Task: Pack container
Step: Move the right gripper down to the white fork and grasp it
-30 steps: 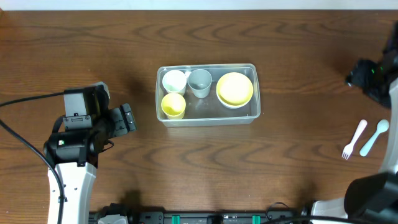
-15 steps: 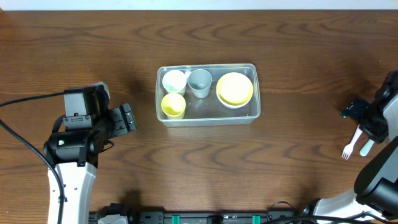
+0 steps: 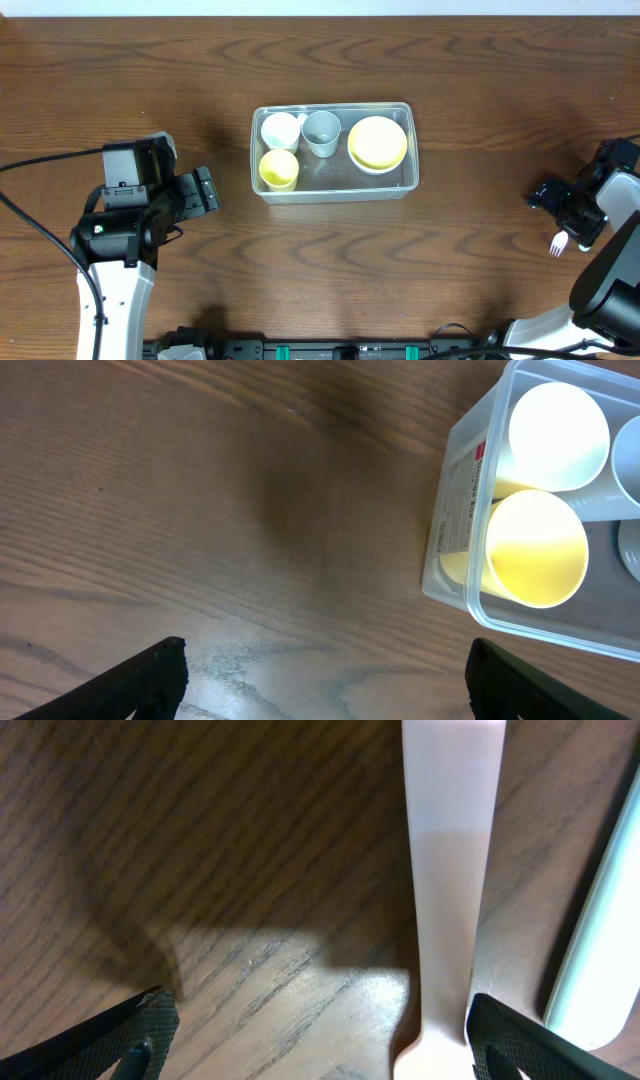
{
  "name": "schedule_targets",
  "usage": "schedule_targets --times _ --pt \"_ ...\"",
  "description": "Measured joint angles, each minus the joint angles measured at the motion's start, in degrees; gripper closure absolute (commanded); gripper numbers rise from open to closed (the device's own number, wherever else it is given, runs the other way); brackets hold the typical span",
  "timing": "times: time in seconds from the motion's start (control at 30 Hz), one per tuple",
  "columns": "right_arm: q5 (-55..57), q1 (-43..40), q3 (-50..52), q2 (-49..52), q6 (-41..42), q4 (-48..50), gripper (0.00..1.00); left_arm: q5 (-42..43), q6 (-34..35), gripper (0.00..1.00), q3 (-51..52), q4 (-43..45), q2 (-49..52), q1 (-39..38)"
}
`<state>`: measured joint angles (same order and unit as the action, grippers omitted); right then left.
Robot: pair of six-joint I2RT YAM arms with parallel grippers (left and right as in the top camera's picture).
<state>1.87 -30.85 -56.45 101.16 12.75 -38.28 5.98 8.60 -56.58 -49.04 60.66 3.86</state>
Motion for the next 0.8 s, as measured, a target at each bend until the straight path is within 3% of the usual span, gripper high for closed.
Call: schedule_targets --times 0.53,0.8 --pt "0.6 0.0 4.2 -1.5 -0.1 8.3 0.09 0.0 0.0 0.11 0.0 0.0 0.0 0.0" --pt "0.7 0.0 4.3 -1.5 -0.5 8.9 0.33 0.0 0.0 0.11 0.0 0.0 0.0 0.0"
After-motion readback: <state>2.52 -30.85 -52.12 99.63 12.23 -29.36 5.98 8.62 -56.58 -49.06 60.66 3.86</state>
